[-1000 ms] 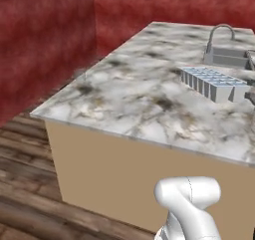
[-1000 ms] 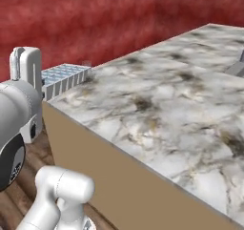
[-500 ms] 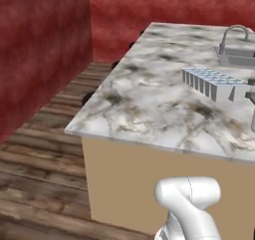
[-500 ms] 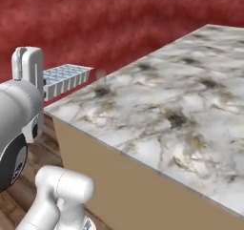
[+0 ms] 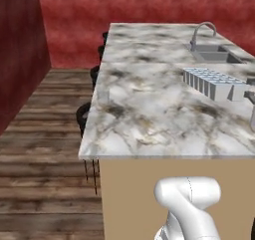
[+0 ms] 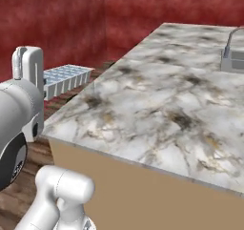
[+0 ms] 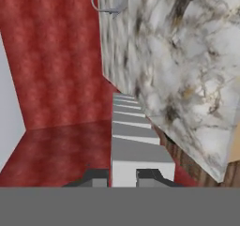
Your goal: Open the freezer door, pick up the ice cube tray from the freezer, and place it on the dining counter.
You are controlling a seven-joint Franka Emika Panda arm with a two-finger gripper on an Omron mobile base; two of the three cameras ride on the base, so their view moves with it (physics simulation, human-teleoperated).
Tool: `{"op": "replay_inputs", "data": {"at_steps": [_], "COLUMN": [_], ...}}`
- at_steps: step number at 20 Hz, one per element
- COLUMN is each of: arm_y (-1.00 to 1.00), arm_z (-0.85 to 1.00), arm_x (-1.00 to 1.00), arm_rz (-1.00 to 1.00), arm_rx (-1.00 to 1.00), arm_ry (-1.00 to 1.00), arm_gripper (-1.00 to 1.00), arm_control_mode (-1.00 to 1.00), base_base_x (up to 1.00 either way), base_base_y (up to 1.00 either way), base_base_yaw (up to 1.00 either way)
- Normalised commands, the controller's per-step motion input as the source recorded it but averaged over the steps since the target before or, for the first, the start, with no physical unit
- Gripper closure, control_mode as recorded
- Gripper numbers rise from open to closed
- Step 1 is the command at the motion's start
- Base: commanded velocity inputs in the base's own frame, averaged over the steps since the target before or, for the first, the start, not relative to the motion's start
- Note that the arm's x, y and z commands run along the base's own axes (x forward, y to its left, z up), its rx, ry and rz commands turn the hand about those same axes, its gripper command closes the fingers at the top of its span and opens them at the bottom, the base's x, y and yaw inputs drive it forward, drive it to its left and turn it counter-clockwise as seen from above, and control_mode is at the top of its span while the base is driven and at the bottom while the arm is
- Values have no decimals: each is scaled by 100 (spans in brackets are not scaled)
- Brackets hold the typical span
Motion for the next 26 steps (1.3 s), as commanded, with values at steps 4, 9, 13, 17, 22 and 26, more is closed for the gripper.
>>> {"op": "replay_inputs", "data": {"at_steps": [4,9,13,17,22,26], "arm_y": [0,0,0,0,0,3], "arm_z": [0,0,0,0,0,-6], "arm_x": [0,0,0,0,0,24], "arm_rz": [0,0,0,0,0,0], "arm_rx": [0,0,0,0,0,-1], "arm_ry": [0,0,0,0,0,0], "arm_gripper": [100,100,100,100,100,100], "arm_control_mode": [100,100,100,100,100,-100], "base_base_x": [44,45,48,60,45,19], "base_base_y": [42,38,29,30,22,10], "base_base_yaw": [-44,-32,-19,-12,-3,0]}}
